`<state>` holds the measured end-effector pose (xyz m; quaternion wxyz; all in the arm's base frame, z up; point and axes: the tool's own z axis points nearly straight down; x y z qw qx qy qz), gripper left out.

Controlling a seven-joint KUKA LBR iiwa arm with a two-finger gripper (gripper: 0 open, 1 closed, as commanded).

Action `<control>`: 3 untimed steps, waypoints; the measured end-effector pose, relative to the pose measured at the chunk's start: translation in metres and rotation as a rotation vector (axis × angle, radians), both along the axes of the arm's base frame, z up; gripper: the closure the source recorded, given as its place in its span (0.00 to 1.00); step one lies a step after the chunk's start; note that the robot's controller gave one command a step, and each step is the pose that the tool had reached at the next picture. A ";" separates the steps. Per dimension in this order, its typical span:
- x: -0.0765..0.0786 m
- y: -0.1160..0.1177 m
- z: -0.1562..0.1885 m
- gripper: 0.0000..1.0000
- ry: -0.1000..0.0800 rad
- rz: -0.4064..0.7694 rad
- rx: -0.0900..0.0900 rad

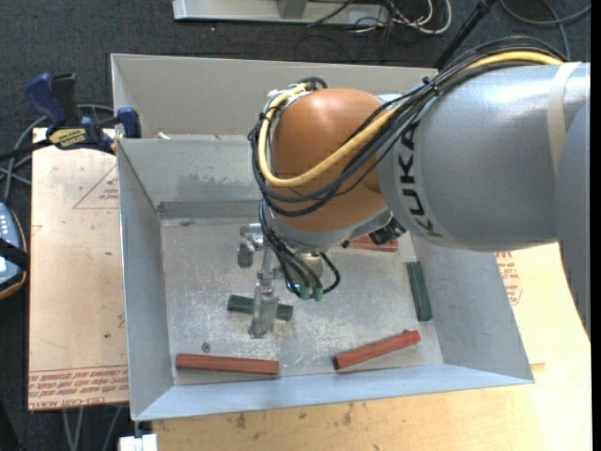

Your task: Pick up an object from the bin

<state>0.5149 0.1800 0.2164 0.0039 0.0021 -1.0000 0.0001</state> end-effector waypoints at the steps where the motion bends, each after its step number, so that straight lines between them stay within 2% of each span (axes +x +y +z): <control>1: 0.042 -0.069 -0.148 0.00 -0.002 0.019 -0.002; 2: 0.043 -0.066 -0.143 1.00 -0.008 0.021 0.002; 3: 0.032 -0.061 -0.002 1.00 -0.016 -0.048 0.003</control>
Offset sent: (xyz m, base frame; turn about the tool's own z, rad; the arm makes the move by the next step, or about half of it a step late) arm 0.0424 -0.0665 -0.1427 -0.0233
